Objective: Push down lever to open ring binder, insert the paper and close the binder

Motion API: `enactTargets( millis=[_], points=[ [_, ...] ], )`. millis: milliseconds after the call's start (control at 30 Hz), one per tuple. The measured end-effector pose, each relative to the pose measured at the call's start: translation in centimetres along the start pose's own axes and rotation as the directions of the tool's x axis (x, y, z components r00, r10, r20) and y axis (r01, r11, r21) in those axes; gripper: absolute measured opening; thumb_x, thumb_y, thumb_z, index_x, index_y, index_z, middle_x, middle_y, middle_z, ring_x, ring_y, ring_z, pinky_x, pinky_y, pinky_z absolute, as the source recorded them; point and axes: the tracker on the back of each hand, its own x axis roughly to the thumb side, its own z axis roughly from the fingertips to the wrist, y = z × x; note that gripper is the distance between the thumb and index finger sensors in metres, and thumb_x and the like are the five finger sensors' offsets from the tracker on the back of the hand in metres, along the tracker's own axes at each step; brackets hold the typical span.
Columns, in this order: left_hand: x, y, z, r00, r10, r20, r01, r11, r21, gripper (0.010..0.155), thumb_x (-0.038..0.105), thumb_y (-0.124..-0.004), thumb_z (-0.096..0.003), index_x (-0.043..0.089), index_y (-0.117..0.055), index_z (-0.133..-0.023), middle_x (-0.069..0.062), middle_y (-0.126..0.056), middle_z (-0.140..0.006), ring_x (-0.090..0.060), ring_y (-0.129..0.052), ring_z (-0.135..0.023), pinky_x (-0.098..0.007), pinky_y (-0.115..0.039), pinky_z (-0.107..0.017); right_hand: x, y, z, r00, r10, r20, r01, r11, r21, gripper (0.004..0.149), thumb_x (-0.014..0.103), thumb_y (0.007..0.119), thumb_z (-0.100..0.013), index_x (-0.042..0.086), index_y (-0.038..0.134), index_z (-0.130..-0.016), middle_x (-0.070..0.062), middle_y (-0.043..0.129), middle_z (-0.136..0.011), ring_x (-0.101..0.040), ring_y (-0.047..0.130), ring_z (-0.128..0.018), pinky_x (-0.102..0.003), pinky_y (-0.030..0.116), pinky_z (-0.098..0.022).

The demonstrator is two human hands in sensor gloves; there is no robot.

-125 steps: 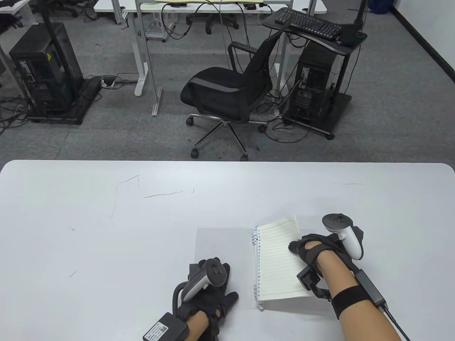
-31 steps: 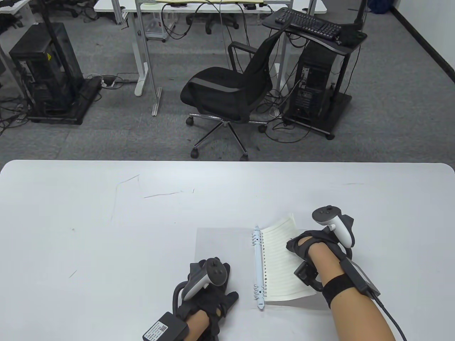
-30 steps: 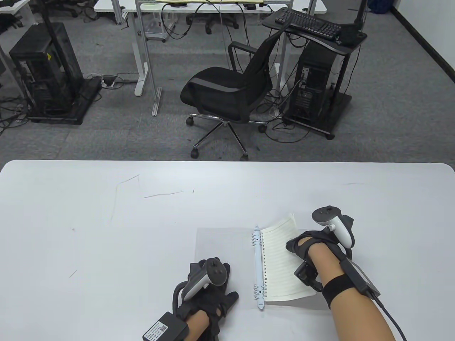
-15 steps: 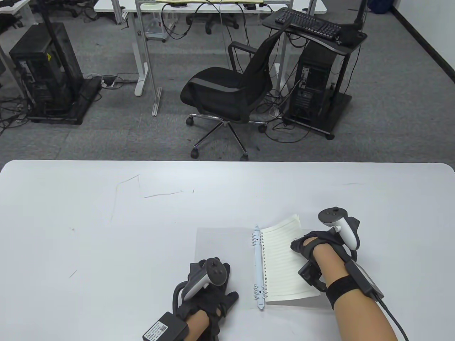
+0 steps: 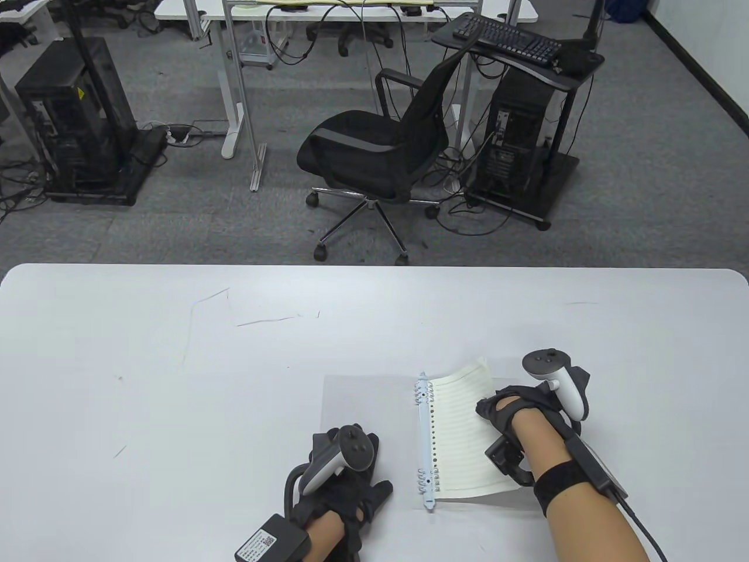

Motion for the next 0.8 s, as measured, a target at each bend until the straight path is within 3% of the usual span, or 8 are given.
enactTargets(
  millis=[267, 333, 400, 467, 600, 700, 800],
  points=[
    [0.0, 0.0, 0.0, 1.000, 0.001, 0.000, -0.001, 1.000, -0.001, 0.079, 0.063, -0.067, -0.0467, 0.044, -0.015, -0.103, 0.015, 0.007, -0.111, -0.022, 0.014, -0.103, -0.054, -0.003, -0.070, -0.5, 0.4, -0.7, 1.000, -0.001, 0.001, 0.001, 1.000, -0.015, 0.048, 0.037, 0.082, -0.049, 0.018, 0.083, -0.092, -0.002, 0.106, -0.075, -0.028, 0.112, -0.053, -0.043, 0.095, -0.036],
    [0.0, 0.0, 0.0, 1.000, 0.001, 0.000, -0.001, 1.000, -0.001, 0.079, 0.063, -0.067, -0.0467, 0.044, -0.015, -0.103, 0.016, 0.007, -0.111, -0.022, 0.014, -0.103, -0.054, -0.003, -0.070, -0.6, 0.4, -0.7, 1.000, -0.010, 0.003, 0.010, 1.000, -0.009, 0.053, 0.041, 0.083, -0.048, 0.016, 0.079, -0.094, -0.003, 0.104, -0.077, -0.030, 0.110, -0.055, -0.044, 0.093, -0.038],
    [0.0, 0.0, 0.0, 1.000, 0.004, 0.000, -0.004, 1.000, -0.002, 0.079, 0.063, -0.068, -0.0467, 0.045, -0.015, -0.103, 0.016, 0.007, -0.111, -0.022, 0.014, -0.103, -0.054, -0.003, -0.070, -0.6, 0.3, -0.3, 0.999, -0.031, 0.016, 0.031, 0.999, 0.015, 0.071, 0.046, 0.085, -0.046, 0.012, 0.061, -0.103, -0.010, 0.090, -0.092, -0.036, 0.099, -0.070, -0.049, 0.087, -0.047],
    [0.0, 0.0, 0.0, 1.000, 0.005, 0.001, -0.005, 1.000, -0.002, 0.079, 0.063, -0.067, -0.0466, 0.045, -0.015, -0.103, 0.016, 0.007, -0.111, -0.022, 0.014, -0.103, -0.054, -0.003, -0.070, -0.5, -0.5, 0.4, 0.999, -0.029, 0.046, 0.030, 0.999, -0.032, 0.088, 0.049, 0.086, -0.044, 0.010, 0.041, -0.108, -0.016, 0.068, -0.106, -0.044, 0.083, -0.085, -0.053, 0.080, -0.054],
    [0.0, 0.0, 0.0, 1.000, 0.004, 0.000, -0.004, 1.000, -0.002, 0.079, 0.063, -0.067, -0.0466, 0.045, -0.015, -0.103, 0.016, 0.007, -0.111, -0.022, 0.014, -0.103, -0.054, -0.003, -0.070, 0.2, -2.7, 3.1, 0.983, 0.106, 0.151, -0.069, 0.971, -0.227, 0.092, 0.048, 0.081, -0.046, 0.009, 0.024, -0.108, -0.021, 0.040, -0.114, -0.053, 0.049, -0.098, -0.064, 0.059, -0.064],
    [-0.1, 0.0, 0.0, 1.000, 0.003, 0.000, -0.003, 1.000, -0.002, 0.079, 0.063, -0.067, -0.0466, 0.045, -0.015, -0.103, 0.016, 0.007, -0.111, -0.022, 0.014, -0.103, -0.054, -0.003, -0.070, 0.0, -2.6, 4.9, 0.911, 0.325, 0.253, -0.234, 0.914, -0.331, 0.075, 0.043, 0.075, -0.049, 0.016, 0.041, -0.110, -0.015, 0.045, -0.116, -0.051, 0.045, -0.100, -0.066, 0.055, -0.065],
    [-0.1, 0.0, 0.0, 1.000, 0.001, 0.000, -0.001, 1.000, 0.000, 0.079, 0.063, -0.067, -0.0465, 0.045, -0.015, -0.103, 0.016, 0.007, -0.111, -0.022, 0.014, -0.103, -0.054, -0.003, -0.070, -2.2, -0.2, 5.7, 0.755, 0.550, 0.357, -0.412, 0.821, -0.395, 0.065, 0.039, 0.073, -0.050, 0.023, 0.051, -0.109, -0.007, 0.046, -0.119, -0.044, 0.033, -0.105, -0.069, 0.043, -0.068]
  ],
)
